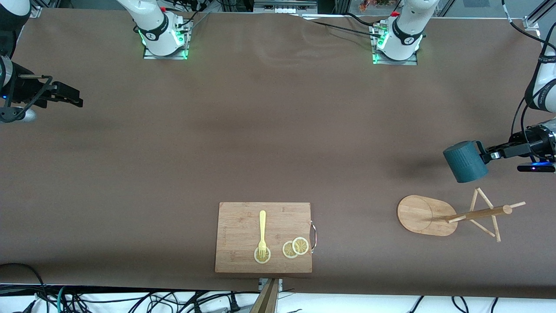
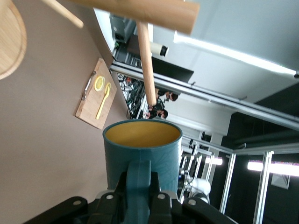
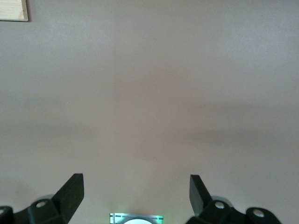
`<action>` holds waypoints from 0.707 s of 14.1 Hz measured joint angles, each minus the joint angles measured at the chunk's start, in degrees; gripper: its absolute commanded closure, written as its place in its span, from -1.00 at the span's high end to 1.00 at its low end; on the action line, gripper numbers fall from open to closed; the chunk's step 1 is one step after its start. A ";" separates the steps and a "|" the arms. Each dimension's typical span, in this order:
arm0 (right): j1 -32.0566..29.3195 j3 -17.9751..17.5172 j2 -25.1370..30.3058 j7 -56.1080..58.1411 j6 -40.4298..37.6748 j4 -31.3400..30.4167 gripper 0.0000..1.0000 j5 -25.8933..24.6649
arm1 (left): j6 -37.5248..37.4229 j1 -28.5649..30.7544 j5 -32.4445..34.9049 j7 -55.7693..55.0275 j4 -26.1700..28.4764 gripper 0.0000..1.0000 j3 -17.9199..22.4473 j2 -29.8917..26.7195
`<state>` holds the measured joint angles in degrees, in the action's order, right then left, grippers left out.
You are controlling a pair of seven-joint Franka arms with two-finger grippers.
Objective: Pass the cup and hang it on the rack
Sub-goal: 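Lift the mug by the handle with the left gripper toward the rack, then hook the mug handle onto a rack peg with the left gripper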
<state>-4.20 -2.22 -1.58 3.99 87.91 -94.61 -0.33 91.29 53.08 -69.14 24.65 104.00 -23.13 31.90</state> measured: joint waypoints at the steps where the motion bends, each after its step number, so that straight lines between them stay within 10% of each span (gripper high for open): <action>1: 0.00 0.00 -0.01 0.00 0.00 0.00 1.00 0.00 | 0.71 -0.21 -0.05 -1.50 -0.42 -1.00 -0.03 0.23; 10: 0.00 0.00 -0.02 0.00 -0.01 0.00 1.00 0.01 | 3.98 -3.44 -0.45 -8.42 -9.05 -1.00 -0.07 6.68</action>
<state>-4.20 -2.22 -1.60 3.99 87.90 -94.60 -0.31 95.27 49.65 -69.59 16.23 94.95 -23.20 38.58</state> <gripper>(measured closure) 0.000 0.793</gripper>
